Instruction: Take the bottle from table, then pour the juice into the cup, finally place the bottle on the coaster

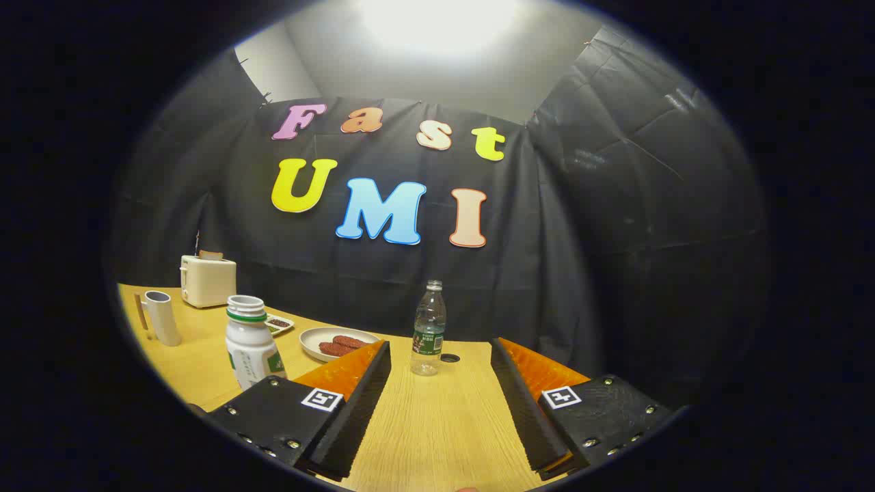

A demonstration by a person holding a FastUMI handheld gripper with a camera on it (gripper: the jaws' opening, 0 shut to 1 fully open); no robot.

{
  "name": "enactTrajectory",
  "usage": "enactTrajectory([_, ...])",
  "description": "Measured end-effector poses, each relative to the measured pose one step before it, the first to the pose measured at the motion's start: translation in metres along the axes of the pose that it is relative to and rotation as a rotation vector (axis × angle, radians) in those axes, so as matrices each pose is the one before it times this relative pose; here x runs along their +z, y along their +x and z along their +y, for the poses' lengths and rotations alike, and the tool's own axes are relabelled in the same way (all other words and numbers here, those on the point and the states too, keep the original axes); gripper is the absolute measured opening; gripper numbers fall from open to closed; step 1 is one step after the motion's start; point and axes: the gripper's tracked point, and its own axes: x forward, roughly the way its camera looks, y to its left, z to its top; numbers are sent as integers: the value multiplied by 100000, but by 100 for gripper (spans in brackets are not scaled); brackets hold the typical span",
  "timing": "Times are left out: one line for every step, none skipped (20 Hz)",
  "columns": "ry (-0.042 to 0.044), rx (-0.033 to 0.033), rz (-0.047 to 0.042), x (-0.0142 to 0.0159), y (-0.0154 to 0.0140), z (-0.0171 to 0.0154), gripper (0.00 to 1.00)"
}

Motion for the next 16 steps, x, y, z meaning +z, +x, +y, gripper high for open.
enactTrajectory([508, 427, 497, 398, -1056, 306, 91])
enactTrajectory([1382, 459, 534, 450, -1070, 200, 91])
enactTrajectory([1796, 927, 479, 173, -828, 332, 91])
enactTrajectory([1766, 1263, 290, 217, -958, 493, 91])
enactTrajectory([773, 1356, 383, -54, -819, 477, 91])
enactTrajectory([-492, 694, 569, -106, -682, 317, 91])
enactTrajectory([-650, 782, 941, -311, -699, 224, 91])
enactTrajectory([-416, 980, 684, -103, -679, 479, 91])
enactTrajectory([-144, 927, 164, -76, -602, 425, 91])
enactTrajectory([276, 631, 12, -53, -539, 358, 91])
enactTrajectory([359, 679, 285, -338, -425, 388, 91])
enactTrajectory([534, 934, 270, -197, -525, 487, 91])
enactTrajectory([367, 1203, 319, -310, -397, 559, 91])
enactTrajectory([66, 951, 528, -312, -317, 549, 91])
enactTrajectory([-121, 1003, 729, -476, -232, 550, 91])
enactTrajectory([-347, 782, 898, -369, -192, 514, 91])
